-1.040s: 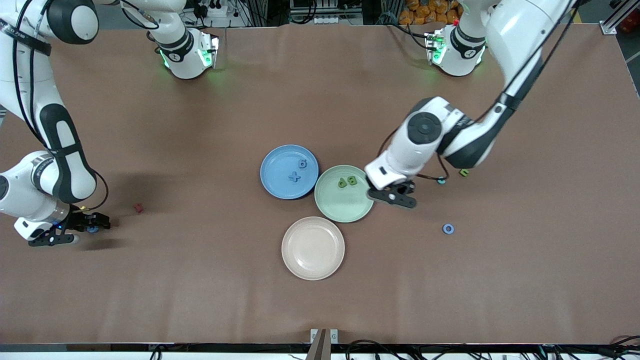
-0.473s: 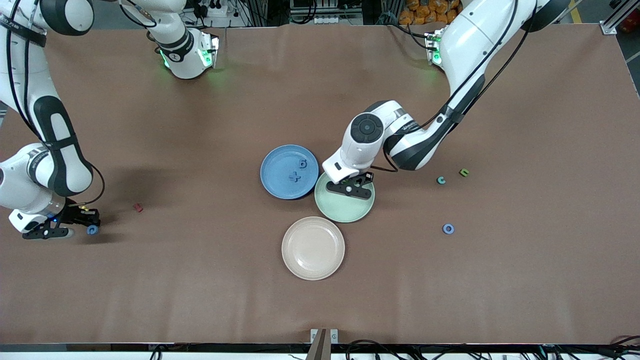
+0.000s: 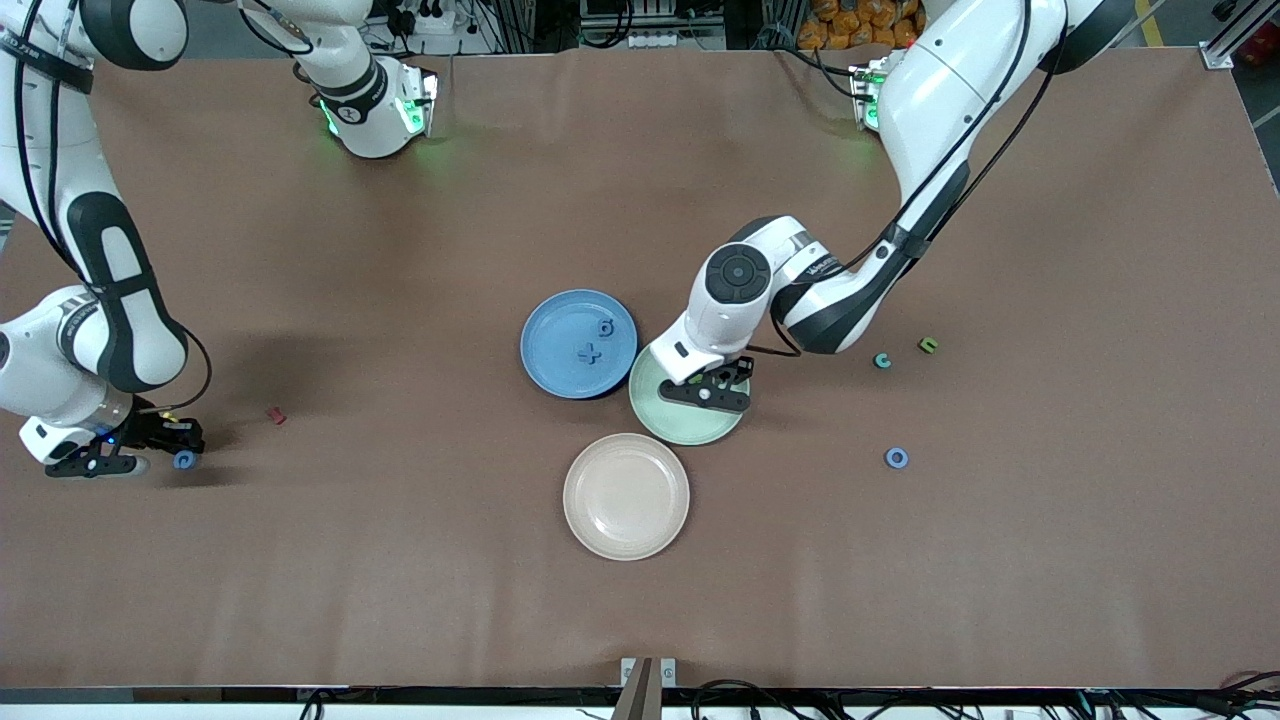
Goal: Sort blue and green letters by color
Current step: 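Drop the z on the green plate while the right gripper grasps the e, then release the e on the blue plate while the left gripper reaches green u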
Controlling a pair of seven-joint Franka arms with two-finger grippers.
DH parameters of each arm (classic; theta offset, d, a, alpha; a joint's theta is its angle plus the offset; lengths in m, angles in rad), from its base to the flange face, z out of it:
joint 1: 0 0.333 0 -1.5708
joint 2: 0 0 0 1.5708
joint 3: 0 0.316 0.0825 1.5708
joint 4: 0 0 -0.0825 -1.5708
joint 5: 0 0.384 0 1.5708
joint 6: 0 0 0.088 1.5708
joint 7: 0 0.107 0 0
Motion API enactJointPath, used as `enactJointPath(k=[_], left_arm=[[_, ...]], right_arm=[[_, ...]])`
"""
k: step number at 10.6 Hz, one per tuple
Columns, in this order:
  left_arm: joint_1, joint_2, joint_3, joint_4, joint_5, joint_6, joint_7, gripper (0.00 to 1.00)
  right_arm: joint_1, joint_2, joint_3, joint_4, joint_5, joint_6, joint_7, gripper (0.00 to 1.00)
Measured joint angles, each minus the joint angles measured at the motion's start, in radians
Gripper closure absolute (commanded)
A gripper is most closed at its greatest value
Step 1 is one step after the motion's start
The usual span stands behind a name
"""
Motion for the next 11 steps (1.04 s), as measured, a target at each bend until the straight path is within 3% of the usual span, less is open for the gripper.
enactJointPath(k=[3,6,9,11], left_arm=[[0.023,-0.016,0.005,0.021,0.000,-0.052,0.009,0.00],[0.170,-0.111,0.010,0.010,0.002,-0.198,0.283,0.00],[0.340,-0.207,-0.001,-0.137,0.002,-0.212,0.429,0.00],[0.458,-0.276,-0.052,-0.299,0.002,-0.102,0.476,0.00]], right_arm=[[0.010,0.002,0.004,-0.008,0.032,0.028,0.000,0.43],[0.012,0.003,0.003,-0.009,0.033,0.034,0.000,0.46],[0.012,0.003,0.004,-0.008,0.035,0.037,0.000,0.57],[0.012,0.003,0.004,-0.006,0.036,0.040,0.000,0.58]])
